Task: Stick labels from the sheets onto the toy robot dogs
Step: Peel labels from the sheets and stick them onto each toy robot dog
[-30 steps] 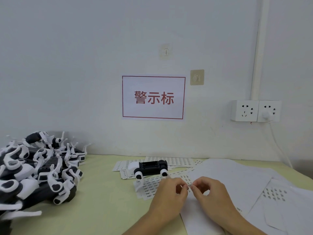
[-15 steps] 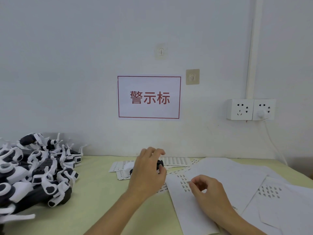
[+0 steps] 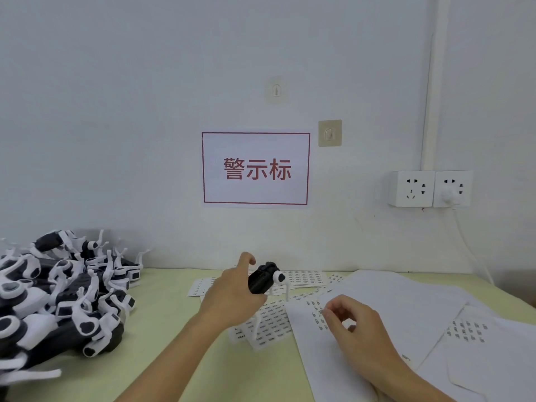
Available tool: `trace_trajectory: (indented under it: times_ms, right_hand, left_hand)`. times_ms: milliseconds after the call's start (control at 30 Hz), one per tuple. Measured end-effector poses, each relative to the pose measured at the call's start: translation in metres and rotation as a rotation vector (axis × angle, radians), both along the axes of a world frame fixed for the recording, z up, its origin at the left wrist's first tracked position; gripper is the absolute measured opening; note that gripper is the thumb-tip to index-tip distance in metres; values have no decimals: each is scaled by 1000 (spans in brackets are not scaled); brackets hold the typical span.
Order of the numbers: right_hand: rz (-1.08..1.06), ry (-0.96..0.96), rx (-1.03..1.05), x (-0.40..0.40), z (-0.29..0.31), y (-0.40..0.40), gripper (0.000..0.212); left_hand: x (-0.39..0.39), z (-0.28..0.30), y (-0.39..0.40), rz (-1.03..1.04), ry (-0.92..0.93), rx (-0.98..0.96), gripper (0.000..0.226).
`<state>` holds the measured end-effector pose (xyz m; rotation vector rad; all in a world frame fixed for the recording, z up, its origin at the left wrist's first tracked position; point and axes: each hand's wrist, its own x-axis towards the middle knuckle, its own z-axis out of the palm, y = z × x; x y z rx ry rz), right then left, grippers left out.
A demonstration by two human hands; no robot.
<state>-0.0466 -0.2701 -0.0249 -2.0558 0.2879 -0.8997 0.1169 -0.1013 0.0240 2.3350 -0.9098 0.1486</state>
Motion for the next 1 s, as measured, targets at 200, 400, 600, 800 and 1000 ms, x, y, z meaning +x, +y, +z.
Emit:
trace_trajectory:
  times_ms: [200, 400, 600, 800, 1000]
  right_hand:
    - [30, -122, 41, -3, 25, 1, 22]
    - [63, -95, -55, -6, 46, 6, 19]
    - [81, -58, -210, -9, 68, 5, 19]
    - [-11, -62, -441, -12, 78, 4, 20]
    - [-69, -44, -570, -13, 81, 5, 14]
  left_hand:
    - [-13, 6, -12, -131, 405, -190, 57]
    - [-20, 19, -13, -166, 528, -236, 44]
    - [-41, 28, -15, -337, 471, -328, 66]
    - [-58, 34, -19, -441, 413, -303, 68]
    - [-63, 36, -22, -475, 395, -314, 66]
